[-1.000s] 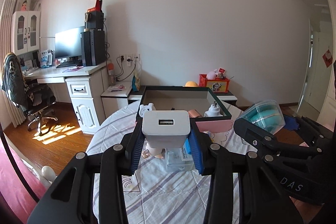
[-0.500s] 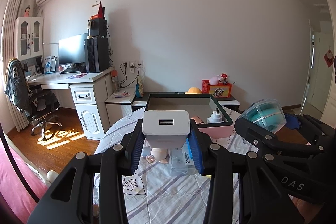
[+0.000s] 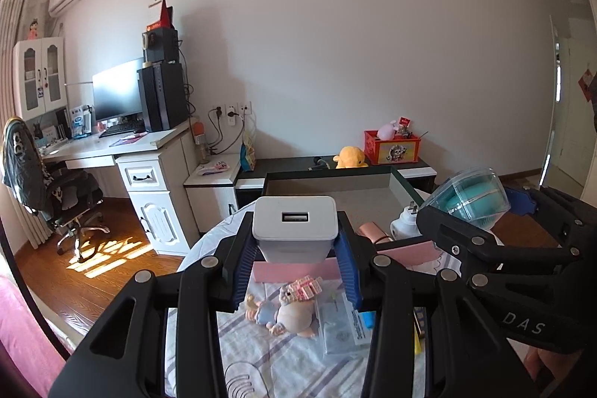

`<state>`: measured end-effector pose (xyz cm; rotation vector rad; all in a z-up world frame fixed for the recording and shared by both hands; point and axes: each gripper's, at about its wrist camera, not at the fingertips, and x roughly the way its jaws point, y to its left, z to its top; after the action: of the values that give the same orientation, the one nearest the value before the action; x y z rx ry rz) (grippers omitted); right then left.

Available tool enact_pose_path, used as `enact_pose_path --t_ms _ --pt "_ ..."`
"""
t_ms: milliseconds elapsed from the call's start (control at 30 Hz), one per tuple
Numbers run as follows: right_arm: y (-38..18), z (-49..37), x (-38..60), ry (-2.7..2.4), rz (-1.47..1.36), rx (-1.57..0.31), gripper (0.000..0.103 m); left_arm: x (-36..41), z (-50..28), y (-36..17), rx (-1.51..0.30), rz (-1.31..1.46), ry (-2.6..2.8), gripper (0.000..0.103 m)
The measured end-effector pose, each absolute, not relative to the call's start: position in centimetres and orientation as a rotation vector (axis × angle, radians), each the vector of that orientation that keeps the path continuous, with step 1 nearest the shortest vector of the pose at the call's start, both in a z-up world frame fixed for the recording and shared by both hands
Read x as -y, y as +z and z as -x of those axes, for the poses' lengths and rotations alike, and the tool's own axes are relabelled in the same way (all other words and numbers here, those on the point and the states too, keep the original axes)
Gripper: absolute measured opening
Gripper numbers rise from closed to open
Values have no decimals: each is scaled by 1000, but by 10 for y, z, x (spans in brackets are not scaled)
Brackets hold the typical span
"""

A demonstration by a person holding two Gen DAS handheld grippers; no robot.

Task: Organize rigid objects
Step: 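Carry the charger and teal case over the pink box with both grippers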

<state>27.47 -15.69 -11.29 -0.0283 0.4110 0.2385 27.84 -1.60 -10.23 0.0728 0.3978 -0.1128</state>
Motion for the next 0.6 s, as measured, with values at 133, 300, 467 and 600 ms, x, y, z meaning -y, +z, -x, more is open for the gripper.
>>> enact_pose_path --t_ms 133,300,467,600 --pt "-115 -325 160 229 42 -442 75 21 -335 -108 -442 -82 -138 41" --pt "-134 -391 160 229 60 -519 75 24 -409 -131 -536 -80 -151 41" --pt "-168 -444 160 216 71 -629 75 27 -462 -164 -641 -119 -129 41" --pt "-189 -469 157 215 85 -689 75 24 -484 -185 -692 -119 -117 41"
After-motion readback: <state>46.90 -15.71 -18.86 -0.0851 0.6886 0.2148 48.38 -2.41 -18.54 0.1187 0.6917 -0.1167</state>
